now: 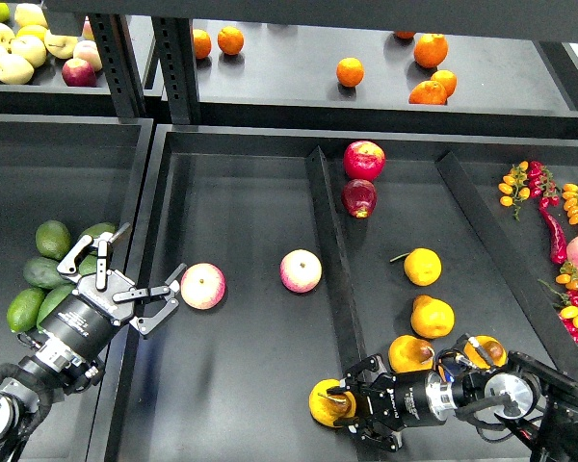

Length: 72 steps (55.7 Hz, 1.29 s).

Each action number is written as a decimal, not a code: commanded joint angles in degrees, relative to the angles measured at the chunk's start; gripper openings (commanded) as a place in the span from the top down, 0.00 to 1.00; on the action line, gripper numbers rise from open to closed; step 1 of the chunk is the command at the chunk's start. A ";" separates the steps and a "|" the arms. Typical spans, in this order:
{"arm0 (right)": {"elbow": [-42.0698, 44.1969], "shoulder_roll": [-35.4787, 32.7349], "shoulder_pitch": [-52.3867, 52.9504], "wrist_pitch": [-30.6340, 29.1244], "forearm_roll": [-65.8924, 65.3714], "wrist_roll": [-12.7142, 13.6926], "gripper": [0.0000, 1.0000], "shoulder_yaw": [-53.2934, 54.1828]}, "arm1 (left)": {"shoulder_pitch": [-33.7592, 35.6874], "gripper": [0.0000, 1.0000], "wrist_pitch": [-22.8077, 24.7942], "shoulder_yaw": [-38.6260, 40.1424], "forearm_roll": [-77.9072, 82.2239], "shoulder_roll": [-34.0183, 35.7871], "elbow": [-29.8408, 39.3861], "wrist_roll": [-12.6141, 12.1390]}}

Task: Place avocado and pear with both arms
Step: 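Close the right gripper around the yellow-orange pear, then carry the pear with the right gripper into the orange bin and release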

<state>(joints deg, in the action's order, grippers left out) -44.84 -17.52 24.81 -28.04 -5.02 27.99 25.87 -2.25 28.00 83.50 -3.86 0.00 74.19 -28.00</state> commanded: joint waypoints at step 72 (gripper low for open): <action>-21.69 -24.67 -10.74 1.06 9.68 0.01 0.83 11.49 | -0.04 0.00 0.00 -0.27 0.00 0.00 -0.53 0.00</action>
<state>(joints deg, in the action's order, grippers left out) -65.70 -40.21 17.25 -26.72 5.48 27.99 37.89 -2.29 28.01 83.47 -3.86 0.00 73.70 -28.00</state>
